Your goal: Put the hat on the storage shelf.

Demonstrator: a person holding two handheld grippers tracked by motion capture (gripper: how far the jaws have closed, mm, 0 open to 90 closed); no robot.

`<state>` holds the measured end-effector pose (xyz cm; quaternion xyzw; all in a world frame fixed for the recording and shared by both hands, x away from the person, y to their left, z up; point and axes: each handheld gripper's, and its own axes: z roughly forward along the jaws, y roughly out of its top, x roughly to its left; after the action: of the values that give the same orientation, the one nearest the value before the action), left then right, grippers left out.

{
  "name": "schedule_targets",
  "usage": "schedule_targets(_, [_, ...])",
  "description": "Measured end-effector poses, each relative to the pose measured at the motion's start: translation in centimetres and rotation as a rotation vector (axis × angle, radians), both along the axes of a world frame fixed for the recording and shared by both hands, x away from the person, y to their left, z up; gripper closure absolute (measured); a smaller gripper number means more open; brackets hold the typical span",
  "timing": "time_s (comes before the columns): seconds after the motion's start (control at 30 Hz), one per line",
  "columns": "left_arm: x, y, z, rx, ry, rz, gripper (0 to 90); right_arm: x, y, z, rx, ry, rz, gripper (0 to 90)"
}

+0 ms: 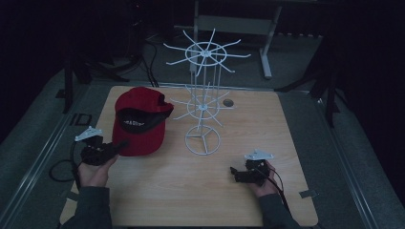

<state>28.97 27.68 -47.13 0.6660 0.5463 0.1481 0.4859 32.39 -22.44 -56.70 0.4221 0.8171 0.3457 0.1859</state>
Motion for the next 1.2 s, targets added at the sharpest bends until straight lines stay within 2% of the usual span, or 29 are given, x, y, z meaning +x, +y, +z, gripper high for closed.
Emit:
schedule_targets(0.53, [-0.2, 0.4, 2.5, -0.009, -0.086, 0.046, 85.7, 0.0, 0.0, 0.0, 0.0, -0.002, 0.001, 14.7])
schedule_targets(1.2, [-0.2, 0.8, 4.6, -0.013, -0.139, 0.077, 85.7, 0.0, 0.0, 0.0, 0.0, 0.0, -0.001, 14.7])
